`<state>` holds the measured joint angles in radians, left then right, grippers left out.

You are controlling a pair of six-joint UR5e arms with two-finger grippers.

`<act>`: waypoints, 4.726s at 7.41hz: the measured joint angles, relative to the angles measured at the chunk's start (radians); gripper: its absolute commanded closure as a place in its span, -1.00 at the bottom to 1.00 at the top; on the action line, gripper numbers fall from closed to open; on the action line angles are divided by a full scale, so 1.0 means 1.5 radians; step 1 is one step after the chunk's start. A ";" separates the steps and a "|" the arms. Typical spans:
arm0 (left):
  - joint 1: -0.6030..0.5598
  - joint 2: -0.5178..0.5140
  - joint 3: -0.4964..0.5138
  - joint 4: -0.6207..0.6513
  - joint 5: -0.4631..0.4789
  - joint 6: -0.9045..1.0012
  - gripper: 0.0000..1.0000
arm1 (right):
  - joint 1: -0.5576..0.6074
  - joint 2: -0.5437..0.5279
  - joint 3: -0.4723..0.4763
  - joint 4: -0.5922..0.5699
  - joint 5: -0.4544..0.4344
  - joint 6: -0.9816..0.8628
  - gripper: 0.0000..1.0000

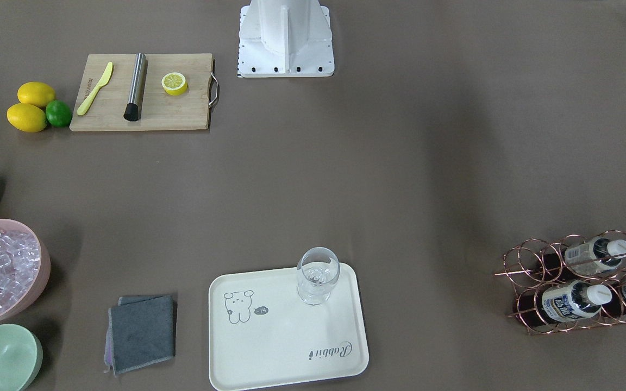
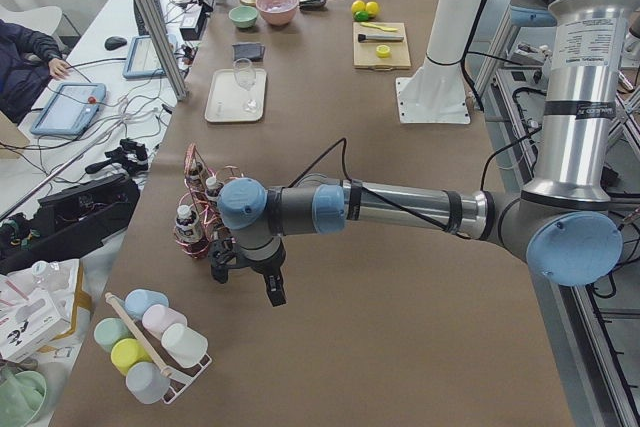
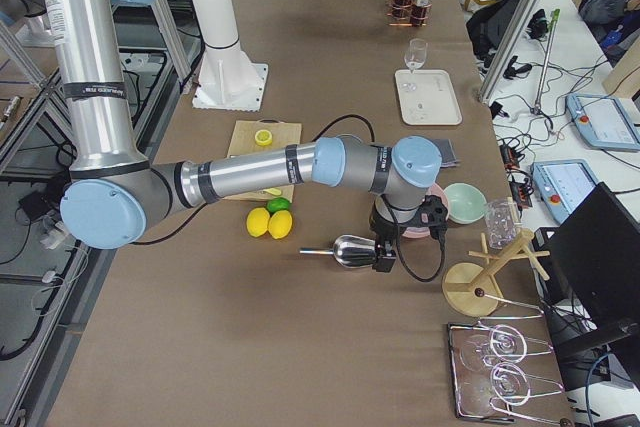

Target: Take tea from basket to plate

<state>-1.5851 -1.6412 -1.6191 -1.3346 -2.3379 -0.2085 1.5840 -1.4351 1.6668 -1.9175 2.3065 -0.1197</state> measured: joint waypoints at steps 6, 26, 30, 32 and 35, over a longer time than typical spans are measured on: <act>-0.049 -0.156 0.001 0.107 -0.060 -0.297 -0.94 | 0.000 -0.003 0.000 0.000 0.000 0.000 -0.99; 0.085 -0.397 0.250 -0.054 -0.074 -1.028 -0.74 | 0.000 -0.011 0.000 -0.005 -0.002 -0.001 -0.99; 0.099 -0.395 0.243 -0.069 -0.085 -1.052 0.17 | 0.000 -0.011 0.000 -0.006 -0.002 -0.001 -0.99; 0.096 -0.387 0.232 -0.069 -0.101 -1.052 0.31 | 0.000 -0.011 -0.001 -0.006 -0.002 -0.001 -0.99; 0.092 -0.368 0.198 -0.062 -0.121 -1.051 1.00 | 0.000 -0.007 0.000 -0.008 -0.002 -0.001 -0.99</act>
<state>-1.4474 -2.1932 -1.3225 -1.4272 -2.5199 -1.7851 1.5846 -1.4461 1.6673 -1.9293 2.3036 -0.1212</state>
